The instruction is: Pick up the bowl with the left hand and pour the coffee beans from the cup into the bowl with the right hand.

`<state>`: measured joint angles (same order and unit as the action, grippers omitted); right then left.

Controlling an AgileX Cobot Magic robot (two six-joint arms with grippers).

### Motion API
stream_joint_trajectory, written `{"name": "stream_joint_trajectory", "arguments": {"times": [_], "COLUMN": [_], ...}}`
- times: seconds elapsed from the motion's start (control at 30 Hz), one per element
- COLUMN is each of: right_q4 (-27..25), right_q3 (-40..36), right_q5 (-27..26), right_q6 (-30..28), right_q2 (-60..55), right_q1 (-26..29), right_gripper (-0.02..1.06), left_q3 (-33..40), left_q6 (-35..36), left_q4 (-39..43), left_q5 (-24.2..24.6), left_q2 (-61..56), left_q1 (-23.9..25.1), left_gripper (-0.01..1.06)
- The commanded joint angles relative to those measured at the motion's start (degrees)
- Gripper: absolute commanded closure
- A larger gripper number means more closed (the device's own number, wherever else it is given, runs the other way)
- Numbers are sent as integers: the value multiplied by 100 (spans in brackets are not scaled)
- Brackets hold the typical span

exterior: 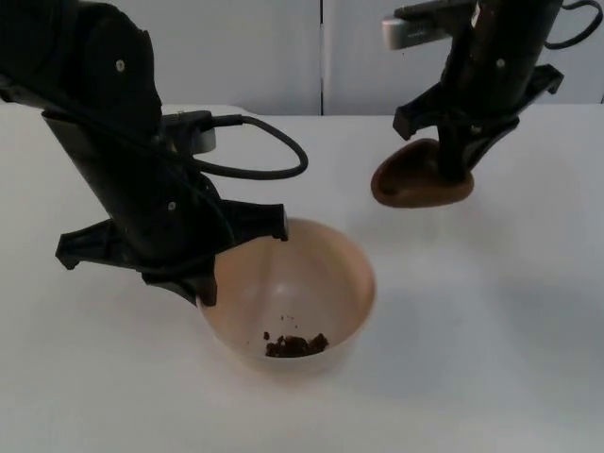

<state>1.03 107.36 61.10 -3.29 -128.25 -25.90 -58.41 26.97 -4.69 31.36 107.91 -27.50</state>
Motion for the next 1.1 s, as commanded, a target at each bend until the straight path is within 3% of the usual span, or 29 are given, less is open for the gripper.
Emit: {"name": "stream_joint_trajectory", "arguments": {"times": [0.0, 0.37, 0.6, 1.07], "right_q4": [203, 321, 363, 494], "right_q3": [1, -2, -131, -248], "right_q5": [-90, -398, -684, -721], "right_q6": [-17, 110, 280, 387], "right_q2": [-157, -686, -784, -812], "right_q1": [31, 203, 481, 698], "right_gripper": [104, 104, 104, 104], "left_q3": [-7, -7, -7, -7], "left_q6": [-7, -7, -7, -170], "left_q4": [-5, 670, 671, 671], "left_q5": [-180, -206, -182, -216], "left_q2": [0, 0, 0, 0], "left_q1": [20, 20, 20, 20], "left_gripper": [105, 105, 105, 105]}}
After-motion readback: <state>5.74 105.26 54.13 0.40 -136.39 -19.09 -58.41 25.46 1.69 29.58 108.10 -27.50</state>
